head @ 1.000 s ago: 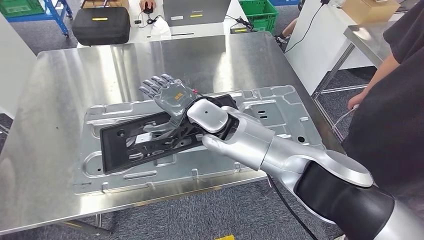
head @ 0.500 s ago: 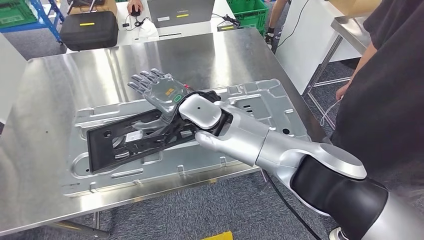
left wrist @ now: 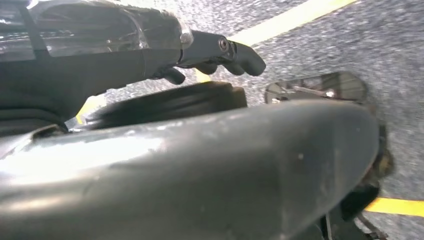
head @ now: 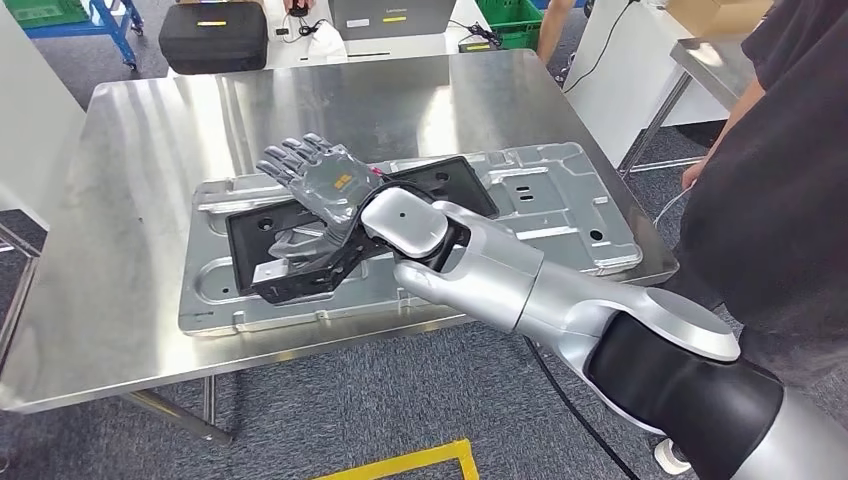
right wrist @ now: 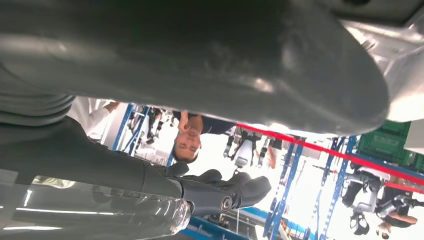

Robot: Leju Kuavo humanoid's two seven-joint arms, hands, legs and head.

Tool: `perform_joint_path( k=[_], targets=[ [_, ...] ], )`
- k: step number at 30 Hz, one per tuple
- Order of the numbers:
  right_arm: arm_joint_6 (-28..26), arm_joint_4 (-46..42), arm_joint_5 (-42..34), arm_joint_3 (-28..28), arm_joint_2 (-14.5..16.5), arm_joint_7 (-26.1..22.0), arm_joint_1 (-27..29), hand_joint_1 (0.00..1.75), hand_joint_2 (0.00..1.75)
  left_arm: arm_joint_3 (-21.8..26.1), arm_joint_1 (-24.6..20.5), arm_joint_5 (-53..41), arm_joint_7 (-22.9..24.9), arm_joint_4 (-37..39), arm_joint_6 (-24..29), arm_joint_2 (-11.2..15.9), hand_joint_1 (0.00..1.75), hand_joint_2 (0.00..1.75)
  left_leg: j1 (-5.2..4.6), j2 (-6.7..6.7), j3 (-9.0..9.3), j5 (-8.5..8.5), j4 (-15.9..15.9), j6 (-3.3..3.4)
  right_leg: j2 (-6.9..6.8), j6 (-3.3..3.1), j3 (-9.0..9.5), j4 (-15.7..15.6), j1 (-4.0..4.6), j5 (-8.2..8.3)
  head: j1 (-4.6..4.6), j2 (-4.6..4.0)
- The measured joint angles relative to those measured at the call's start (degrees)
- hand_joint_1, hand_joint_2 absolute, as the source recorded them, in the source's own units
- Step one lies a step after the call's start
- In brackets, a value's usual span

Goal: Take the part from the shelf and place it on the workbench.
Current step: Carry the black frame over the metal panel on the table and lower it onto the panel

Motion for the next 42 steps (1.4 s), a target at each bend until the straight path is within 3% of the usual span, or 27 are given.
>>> perform_joint_path(
  k=[1,2,4,6,8,10,11,14,15,17,18,19,20,21,22,25,27,29,30,31,32,34,36,37,39,41,42],
  targets=[
    [0.00,-0.01,0.00,0.03,-0.01,0.00,0.06,0.00,0.00,0.00,0.01,0.00,-0.01,0.00,0.01,0.01,0.00,0.00,-0.35,0.02,-0.76,0.58,0.02,0.13,0.01,-0.47,0.61,1.27,0.30,0.03,0.28,0.00],
    [0.00,-0.03,0.00,0.03,-0.02,0.00,0.10,0.00,0.00,0.00,0.01,0.00,-0.01,0.00,0.01,0.02,0.00,0.00,-0.74,0.04,-1.43,1.14,0.02,0.25,0.04,-1.16,2.22,0.41,0.72,1.08,0.57,0.00],
    [-0.01,-0.19,-0.01,-0.01,0.00,0.00,-0.04,0.00,0.00,0.00,-0.01,0.01,-0.01,-0.03,0.03,-0.08,0.00,0.00,-1.36,0.06,-2.42,2.16,0.01,0.40,0.17,-3.24,7.77,-6.36,2.04,3.45,0.91,0.00],
    [-0.03,-0.64,-0.12,-0.19,0.02,0.08,-0.33,0.00,0.00,0.00,-0.05,0.10,-0.07,-0.07,0.10,-0.31,0.00,0.00,-1.57,0.16,-2.97,3.15,-0.14,0.31,0.12,-5.04,12.87,-14.13,3.27,3.52,0.73,0.00],
    [0.03,-1.15,-0.32,-0.35,-0.01,0.27,-0.43,0.00,0.00,0.00,-0.05,0.34,-0.13,-0.08,0.17,-0.51,0.00,0.00,-1.36,0.30,-3.28,4.36,-0.62,-0.09,-0.01,-5.75,14.38,-17.53,3.83,3.46,0.70,0.00],
    [0.17,-1.57,-0.46,-0.38,-0.16,0.58,-0.18,0.00,0.00,0.00,-0.04,0.62,-0.17,-0.06,0.27,-0.52,0.00,0.00,-1.30,0.20,-3.70,4.64,-1.04,-0.55,-0.26,-5.78,14.25,-19.12,3.56,5.27,1.10,0.00],
    [0.26,-1.81,-0.52,-0.38,-0.26,0.77,-0.02,0.00,0.00,0.00,-0.02,0.73,-0.20,-0.04,0.31,-0.48,0.00,0.00,-1.33,0.07,-4.14,3.29,-0.37,-0.91,-0.42,-5.71,14.01,-19.95,3.27,6.33,1.10,0.00],
    [0.44,-2.70,-0.90,-0.39,-0.70,1.43,0.41,0.00,0.00,0.00,0.03,1.02,-0.27,-0.01,0.39,-0.26,0.00,0.00,-0.53,-0.06,-6.26,-4.74,7.96,-2.52,-0.68,-5.08,11.92,-20.74,2.55,8.76,0.10,0.00],
    [0.47,-3.01,-1.09,-0.40,-0.96,1.69,0.69,0.00,0.00,0.00,0.03,1.10,-0.32,-0.01,0.44,-0.19,0.00,0.00,-0.06,-0.02,-6.64,-5.90,11.20,-3.11,-0.74,-4.73,11.03,-20.60,2.30,9.37,-0.16,0.00],
    [0.53,-3.68,-1.62,-0.48,-1.79,2.27,1.42,0.00,0.00,0.00,0.03,1.33,-0.48,0.01,0.61,-0.08,0.00,0.00,0.88,0.15,-5.55,-3.85,13.79,-4.38,-0.91,-3.90,9.02,-19.83,1.55,10.35,-0.46,0.00],
    [0.61,-4.12,-2.01,-0.62,-2.37,2.62,1.76,0.00,0.00,0.01,0.04,1.48,-0.61,0.01,0.73,-0.04,0.00,0.00,1.42,0.31,-3.70,-1.97,12.44,-5.11,-0.99,-3.42,7.84,-19.03,1.05,10.68,-0.56,0.00],
    [0.70,-4.57,-2.39,-0.83,-2.94,2.97,2.00,0.00,0.00,0.01,0.02,1.61,-0.74,0.00,0.84,-0.03,0.00,0.00,1.87,0.49,-1.32,-1.43,9.65,-6.08,-1.01,-2.86,6.61,-17.96,0.64,10.87,-0.71,0.00],
    [0.80,-5.02,-2.71,-1.13,-3.48,3.32,2.16,0.00,0.00,0.03,0.00,1.71,-0.86,-0.01,0.95,-0.01,0.00,0.00,2.11,0.59,1.22,-1.97,6.26,-6.60,-0.98,-2.33,5.43,-16.75,0.39,10.94,-1.05,0.00],
    [0.87,-5.46,-2.89,-1.50,-3.92,3.56,2.26,0.00,0.00,0.04,-0.03,1.78,-0.95,-0.02,1.04,-0.01,0.00,0.00,2.23,0.63,3.03,-3.21,3.58,-6.51,-0.90,-1.86,4.46,-15.69,0.34,11.02,-1.32,0.00],
    [0.92,-5.84,-2.98,-1.85,-4.38,3.69,2.39,0.00,0.00,0.05,-0.05,1.79,-0.99,-0.03,1.09,-0.04,0.00,0.00,2.16,0.58,3.89,-4.59,2.02,-5.95,-0.79,-1.49,3.84,-14.96,0.41,11.23,-1.43,0.00],
    [1.08,-6.72,-3.15,-2.35,-5.82,3.78,3.19,0.00,0.00,0.07,-0.05,1.84,-1.02,-0.01,1.17,-0.10,0.00,0.00,1.96,0.20,3.05,-4.15,1.77,-2.99,-0.71,-0.90,3.15,-14.45,0.27,11.56,-0.90,0.00],
    [1.16,-7.07,-3.21,-2.51,-6.64,3.78,3.59,0.00,0.00,0.08,-0.06,1.87,-1.01,0.00,1.23,-0.11,0.00,0.00,1.82,-0.14,1.74,-2.88,1.75,-1.84,-0.63,-0.49,2.21,-11.47,0.08,7.89,-0.45,0.00],
    [1.18,-7.51,-3.21,-2.79,-7.26,3.78,3.78,0.00,0.00,0.09,-0.04,1.88,-1.01,0.00,1.27,-0.11,0.00,0.00,1.44,-0.55,0.24,-1.63,1.74,-1.19,-0.53,-0.34,0.94,-4.51,0.13,2.20,0.39,0.00],
    [1.20,-7.72,-3.24,-2.88,-7.45,3.80,3.89,0.00,0.00,0.09,-0.02,1.89,-1.03,0.00,1.27,-0.11,0.00,0.00,1.17,-0.72,-0.51,-1.08,1.74,-0.97,-0.50,-0.47,0.58,-1.08,0.22,0.40,0.82,0.00],
    [1.27,-7.88,-3.36,-2.91,-7.61,3.91,4.04,0.00,0.00,0.09,0.01,1.95,-1.07,0.00,1.28,-0.10,0.00,0.00,0.85,-0.80,-1.24,-0.57,1.75,-0.75,-0.46,-0.81,0.75,1.15,0.37,-0.10,1.22,0.00],
    [1.38,-8.05,-3.80,-2.94,-7.70,4.25,4.22,0.00,0.00,0.09,0.02,2.10,-1.13,0.00,1.31,-0.08,0.00,0.00,0.47,-0.84,-1.92,-0.08,1.74,-0.57,-0.42,-1.38,1.63,1.53,0.64,0.66,1.52,0.00],
    [1.51,-8.66,-5.70,-3.41,-8.23,5.59,4.84,0.00,0.00,0.09,0.03,2.72,-1.24,-0.01,1.38,-0.08,0.00,0.00,-0.27,-0.86,-2.91,0.91,1.67,-0.27,-0.36,-3.40,5.82,-3.25,1.72,3.62,1.84,0.00],
    [1.11,-9.46,-8.09,-4.56,-9.44,7.19,6.13,0.00,0.00,0.10,0.01,3.46,-1.31,-0.04,1.55,-0.29,0.00,0.00,-0.71,-0.95,-3.27,1.79,1.46,-0.37,-0.81,-5.88,10.96,-10.99,3.04,3.94,1.45,0.00],
    [0.44,-9.76,-9.30,-5.33,-10.29,7.89,7.19,0.00,0.00,0.10,0.01,3.80,-1.37,-0.07,1.69,-0.46,0.00,0.00,-0.62,-1.03,-3.33,2.27,1.24,-0.53,-1.11,-6.65,12.58,-13.84,3.51,3.45,1.21,0.00],
    [-2.28,-9.97,-12.39,-7.11,-12.41,9.00,10.69,0.00,0.00,0.11,0.02,4.51,-1.51,-0.09,2.29,-0.68,0.00,0.00,-0.26,-1.36,-3.33,3.38,0.41,-1.05,-1.58,-7.08,13.84,-16.99,3.82,3.39,1.09,0.00],
    [-6.26,-9.39,-16.27,-9.35,-14.88,9.44,16.18,0.00,0.00,0.14,0.07,5.27,-1.58,-0.10,3.35,-0.75,0.00,0.00,-0.20,-1.21,-3.57,3.25,0.18,-1.42,-1.83,-6.53,14.59,-19.37,3.66,4.93,1.24,0.00],
    [-8.49,-8.53,-18.39,-10.72,-16.15,9.22,19.39,0.00,0.00,0.15,0.16,5.61,-1.55,-0.09,3.95,-0.72,0.00,0.00,-0.22,-0.98,-4.06,1.94,1.27,-1.58,-1.97,-6.11,14.80,-20.38,3.44,5.80,1.14,0.00]
  ],
)
